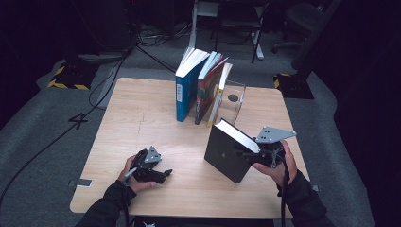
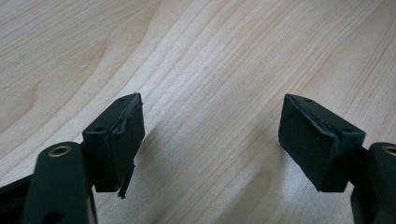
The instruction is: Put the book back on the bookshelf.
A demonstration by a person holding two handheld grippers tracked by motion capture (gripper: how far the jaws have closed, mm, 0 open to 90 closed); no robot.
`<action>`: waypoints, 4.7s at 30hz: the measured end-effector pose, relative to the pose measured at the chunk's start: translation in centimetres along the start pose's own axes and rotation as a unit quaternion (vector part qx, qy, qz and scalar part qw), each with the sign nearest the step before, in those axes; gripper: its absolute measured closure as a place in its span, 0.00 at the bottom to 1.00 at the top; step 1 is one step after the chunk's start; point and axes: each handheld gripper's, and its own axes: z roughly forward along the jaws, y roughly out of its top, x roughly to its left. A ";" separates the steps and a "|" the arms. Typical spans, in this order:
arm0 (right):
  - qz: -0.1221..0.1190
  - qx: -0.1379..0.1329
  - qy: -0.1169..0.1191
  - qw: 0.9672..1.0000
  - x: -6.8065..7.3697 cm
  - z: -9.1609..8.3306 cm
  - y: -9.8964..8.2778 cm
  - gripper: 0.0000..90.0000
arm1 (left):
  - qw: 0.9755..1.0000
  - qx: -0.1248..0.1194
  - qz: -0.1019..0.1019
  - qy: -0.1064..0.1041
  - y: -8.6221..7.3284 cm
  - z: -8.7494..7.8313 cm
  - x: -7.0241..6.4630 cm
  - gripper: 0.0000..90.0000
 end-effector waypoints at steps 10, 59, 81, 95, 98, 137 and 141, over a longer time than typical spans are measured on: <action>0.025 -0.006 0.007 1.000 -0.4 0.4 0.2 0.50 | 1.000 0.001 -0.003 -0.006 0.0 0.2 0.1 0.24; 0.130 -0.044 -0.202 0.970 -7.6 3.1 4.3 0.59 | 1.000 0.000 0.002 -0.012 0.2 0.4 0.0 0.24; 0.136 -0.057 -0.221 0.964 -10.0 3.7 5.2 0.59 | 1.000 0.000 0.003 -0.014 0.1 0.4 -0.1 0.24; 0.146 -0.074 -0.247 0.955 -11.5 7.5 6.6 0.59 | 1.000 0.000 0.009 -0.019 0.1 0.3 -0.2 0.24; 0.165 -0.089 -0.244 0.951 -12.2 7.9 5.7 0.59 | 1.000 0.000 0.010 -0.020 0.1 0.3 -0.2 0.24; 0.169 -0.086 -0.223 0.956 -10.5 7.5 0.2 0.39 | 1.000 0.001 0.011 -0.019 0.1 0.4 -0.2 0.24; 0.178 -0.098 -0.208 0.957 -10.6 7.7 -1.3 0.41 | 1.000 0.000 0.010 -0.019 0.1 0.4 -0.2 0.24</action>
